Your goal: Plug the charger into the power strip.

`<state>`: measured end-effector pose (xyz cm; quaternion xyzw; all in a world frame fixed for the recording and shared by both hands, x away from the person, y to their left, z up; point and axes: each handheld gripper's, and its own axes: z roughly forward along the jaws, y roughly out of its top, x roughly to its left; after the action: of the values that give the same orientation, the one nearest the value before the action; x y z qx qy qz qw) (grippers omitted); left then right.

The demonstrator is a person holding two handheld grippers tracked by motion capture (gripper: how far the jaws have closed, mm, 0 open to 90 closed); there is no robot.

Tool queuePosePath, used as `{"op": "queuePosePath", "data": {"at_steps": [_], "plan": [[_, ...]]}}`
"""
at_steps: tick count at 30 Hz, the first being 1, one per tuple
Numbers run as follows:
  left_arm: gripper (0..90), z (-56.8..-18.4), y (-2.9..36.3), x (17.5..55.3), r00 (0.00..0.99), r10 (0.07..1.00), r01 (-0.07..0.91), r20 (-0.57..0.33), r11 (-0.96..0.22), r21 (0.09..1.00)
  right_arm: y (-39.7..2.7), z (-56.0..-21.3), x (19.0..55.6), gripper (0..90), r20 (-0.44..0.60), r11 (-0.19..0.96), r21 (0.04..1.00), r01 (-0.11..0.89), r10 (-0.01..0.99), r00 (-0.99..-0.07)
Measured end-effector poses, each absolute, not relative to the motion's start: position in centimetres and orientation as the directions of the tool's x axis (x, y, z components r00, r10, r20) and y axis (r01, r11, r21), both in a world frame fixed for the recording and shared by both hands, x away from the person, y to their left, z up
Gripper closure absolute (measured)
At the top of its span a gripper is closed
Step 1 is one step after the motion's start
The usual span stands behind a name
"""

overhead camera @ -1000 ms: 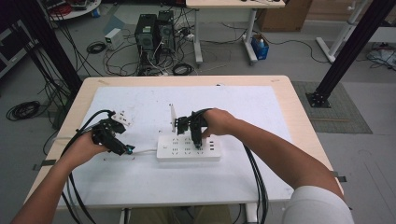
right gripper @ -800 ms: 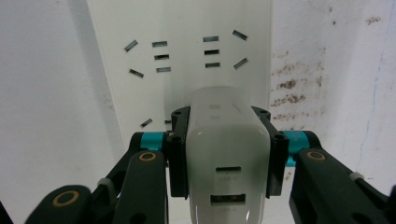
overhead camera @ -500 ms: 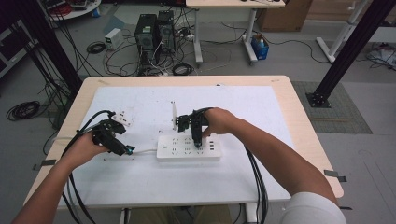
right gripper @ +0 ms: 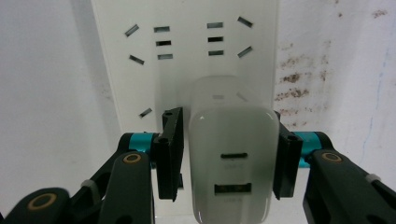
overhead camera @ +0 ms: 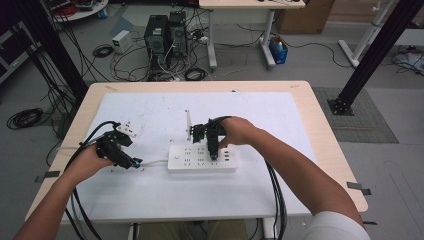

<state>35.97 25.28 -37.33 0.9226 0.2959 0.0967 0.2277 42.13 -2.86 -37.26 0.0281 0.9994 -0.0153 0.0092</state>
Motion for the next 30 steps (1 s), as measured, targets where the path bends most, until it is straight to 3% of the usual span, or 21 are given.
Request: {"op": "queuePosePath", "data": {"at_steps": [5,6,7,10,18,21,23,30], "plan": [[19.0,-37.3,25.3,35.9,0.808,0.586,0.497,0.050,-0.725,0.476,-2.9,-37.1,42.4,43.4,-0.020,0.999,-0.013,0.052,0.051,-0.998],[19.0,-37.3,25.4,36.0,0.806,0.590,0.500,0.049,-0.723,0.477,-2.8,-37.0,42.3,40.3,-0.015,0.996,0.002,0.087,0.087,-0.996],[19.0,-37.3,25.5,36.0,0.803,0.595,0.503,0.049,-0.719,0.479,-2.9,-37.0,42.4,30.9,-0.008,0.995,0.022,0.102,0.102,-0.995],[19.0,-37.3,25.8,36.0,0.798,0.601,0.507,0.049,-0.713,0.484,-3.1,-36.6,42.4,21.8,0.027,0.988,0.072,0.140,0.138,-0.990],[18.9,-37.4,25.9,36.1,0.794,0.607,0.513,0.046,-0.708,0.486,-4.3,-35.0,42.3,18.7,0.021,0.952,0.219,0.216,0.216,-0.976],[19.0,-37.5,25.8,36.1,0.795,0.605,0.510,0.048,-0.708,0.488,-4.6,-34.7,42.3,17.4,0.007,0.947,0.230,0.223,0.228,-0.974],[19.0,-37.5,25.7,36.1,0.796,0.603,0.510,0.047,-0.711,0.485,-4.9,-34.7,42.2,0.9,0.015,0.954,0.218,0.204,0.206,-0.979],[19.0,-37.4,25.6,36.1,0.797,0.602,0.509,0.048,-0.713,0.482,-5.1,-34.5,42.6,0.9,0.021,0.950,0.217,0.225,0.226,-0.974]]}}
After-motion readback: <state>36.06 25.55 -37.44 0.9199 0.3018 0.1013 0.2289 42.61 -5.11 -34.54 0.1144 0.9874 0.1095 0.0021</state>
